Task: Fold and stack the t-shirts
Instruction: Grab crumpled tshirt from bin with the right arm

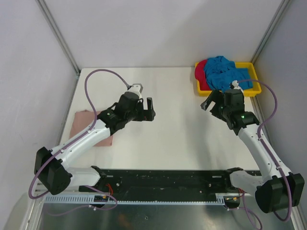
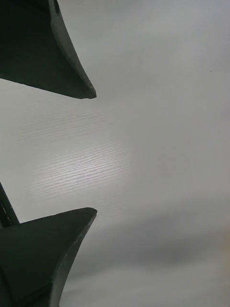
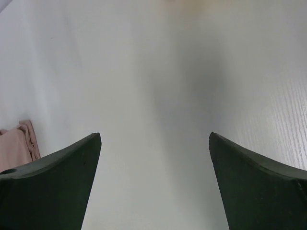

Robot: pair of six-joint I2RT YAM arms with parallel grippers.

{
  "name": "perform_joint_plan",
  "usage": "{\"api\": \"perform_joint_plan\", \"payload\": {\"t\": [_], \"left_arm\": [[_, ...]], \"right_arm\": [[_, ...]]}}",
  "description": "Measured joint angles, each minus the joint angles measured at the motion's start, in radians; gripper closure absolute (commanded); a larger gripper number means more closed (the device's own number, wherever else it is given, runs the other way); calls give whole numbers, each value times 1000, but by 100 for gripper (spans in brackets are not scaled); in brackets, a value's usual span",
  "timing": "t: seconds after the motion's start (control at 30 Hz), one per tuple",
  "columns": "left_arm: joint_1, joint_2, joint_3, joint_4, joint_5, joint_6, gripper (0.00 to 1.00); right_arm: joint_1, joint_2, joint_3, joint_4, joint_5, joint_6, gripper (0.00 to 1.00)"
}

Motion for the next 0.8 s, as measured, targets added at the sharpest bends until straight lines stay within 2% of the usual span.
{"api": "perform_joint_plan", "payload": {"t": [0.37,0.53,0.8], "left_arm": [[0,3,17,0,54,47,1],[0,6,17,0,89,55,0],[0,19,17,0,139,60,1]], "right_arm": [[2,108,82,26,45,0,1],[-24,233,149,65,55,-1,0],[-165,532,325,185,89,-23,1]]}}
